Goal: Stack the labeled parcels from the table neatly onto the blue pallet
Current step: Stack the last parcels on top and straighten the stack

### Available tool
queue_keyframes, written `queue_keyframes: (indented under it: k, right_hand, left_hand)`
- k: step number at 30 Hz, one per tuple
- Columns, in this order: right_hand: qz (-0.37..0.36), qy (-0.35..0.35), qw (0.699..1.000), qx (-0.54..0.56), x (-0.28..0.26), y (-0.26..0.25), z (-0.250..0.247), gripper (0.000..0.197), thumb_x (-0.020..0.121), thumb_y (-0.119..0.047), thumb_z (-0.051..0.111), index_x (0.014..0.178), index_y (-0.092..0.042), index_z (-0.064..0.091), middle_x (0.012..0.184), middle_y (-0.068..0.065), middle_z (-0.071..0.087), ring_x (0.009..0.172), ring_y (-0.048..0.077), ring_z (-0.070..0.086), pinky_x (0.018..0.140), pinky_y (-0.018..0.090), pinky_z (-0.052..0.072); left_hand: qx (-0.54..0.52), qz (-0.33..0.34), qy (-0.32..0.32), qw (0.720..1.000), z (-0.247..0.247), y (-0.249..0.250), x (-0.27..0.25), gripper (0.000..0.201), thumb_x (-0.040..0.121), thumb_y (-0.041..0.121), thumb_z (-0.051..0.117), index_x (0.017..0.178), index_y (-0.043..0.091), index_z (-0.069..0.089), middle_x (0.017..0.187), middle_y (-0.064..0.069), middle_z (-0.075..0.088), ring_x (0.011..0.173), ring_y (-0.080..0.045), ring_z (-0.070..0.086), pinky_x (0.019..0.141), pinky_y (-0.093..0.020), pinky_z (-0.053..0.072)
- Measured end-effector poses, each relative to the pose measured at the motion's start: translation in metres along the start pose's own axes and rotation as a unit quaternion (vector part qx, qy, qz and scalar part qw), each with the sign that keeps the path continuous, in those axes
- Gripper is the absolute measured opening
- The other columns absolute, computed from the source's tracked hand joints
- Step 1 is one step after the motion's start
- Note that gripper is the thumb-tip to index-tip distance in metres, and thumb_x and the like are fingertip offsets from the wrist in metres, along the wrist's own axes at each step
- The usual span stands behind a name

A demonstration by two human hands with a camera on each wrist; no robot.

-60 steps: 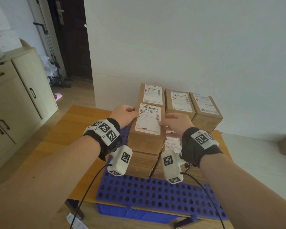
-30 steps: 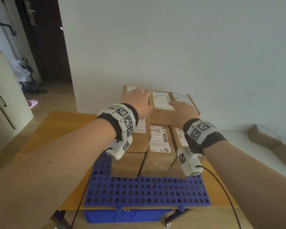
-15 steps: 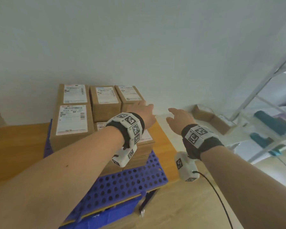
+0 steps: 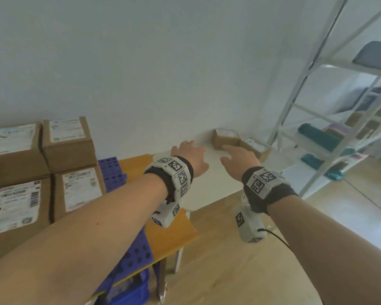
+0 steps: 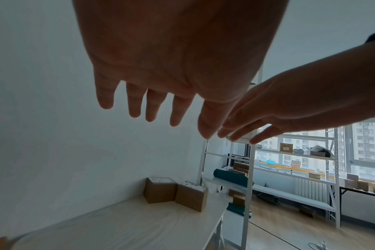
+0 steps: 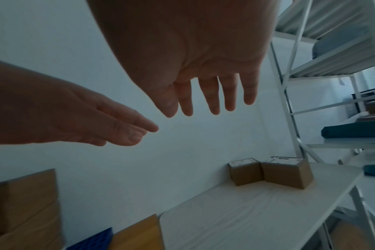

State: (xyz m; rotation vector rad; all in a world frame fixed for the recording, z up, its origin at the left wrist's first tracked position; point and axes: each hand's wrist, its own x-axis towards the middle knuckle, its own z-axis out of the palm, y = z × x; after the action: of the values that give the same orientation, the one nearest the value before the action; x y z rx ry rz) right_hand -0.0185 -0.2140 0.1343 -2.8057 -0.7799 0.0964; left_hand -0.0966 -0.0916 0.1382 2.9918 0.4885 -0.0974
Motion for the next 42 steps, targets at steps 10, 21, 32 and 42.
queue_keyframes:
  k: [10, 21, 32, 42]
  right_hand:
    - [0.023, -0.027, 0.999, 0.022, 0.074, 0.143, 0.007, 0.047, 0.097, -0.033, 0.037, 0.144, -0.024, 0.036, 0.144, 0.010, 0.044, 0.130, 0.032, 0.041, 0.108, 0.040, 0.035]
    - [0.048, -0.059, 0.997, 0.014, 0.204, 0.229, 0.036, 0.047, 0.096, -0.032, 0.038, 0.143, -0.027, 0.037, 0.145, 0.009, 0.043, 0.130, 0.030, 0.042, 0.109, 0.040, 0.035]
    - [0.055, -0.087, 0.995, -0.011, 0.365, 0.293, 0.043, 0.047, 0.096, -0.028, 0.037, 0.142, -0.027, 0.036, 0.139, 0.007, 0.046, 0.125, 0.028, 0.042, 0.105, 0.041, 0.035]
    - [0.014, -0.138, 0.990, 0.022, 0.455, 0.345, 0.054, 0.045, 0.096, -0.026, 0.039, 0.141, -0.028, 0.038, 0.133, 0.009, 0.051, 0.117, 0.029, 0.049, 0.100, 0.044, 0.043]
  left_hand:
    - [-0.008, 0.007, -0.042, 0.999, 0.033, 0.111, 0.109, 0.055, 0.093, 0.043, 0.043, 0.143, 0.020, 0.034, 0.151, -0.008, 0.027, 0.138, -0.027, 0.026, 0.109, -0.043, 0.027]
    - [-0.047, -0.009, -0.070, 0.996, 0.074, 0.147, 0.262, 0.056, 0.092, 0.039, 0.046, 0.143, 0.021, 0.034, 0.151, -0.007, 0.028, 0.136, -0.029, 0.030, 0.107, -0.044, 0.030]
    - [-0.102, -0.042, -0.106, 0.988, 0.093, 0.159, 0.429, 0.057, 0.092, 0.037, 0.047, 0.144, 0.020, 0.032, 0.152, -0.007, 0.025, 0.138, -0.028, 0.027, 0.110, -0.045, 0.030]
    - [-0.154, -0.112, -0.115, 0.975, 0.110, 0.176, 0.510, 0.057, 0.090, 0.038, 0.052, 0.142, 0.021, 0.034, 0.145, -0.005, 0.036, 0.134, -0.027, 0.033, 0.106, -0.045, 0.035]
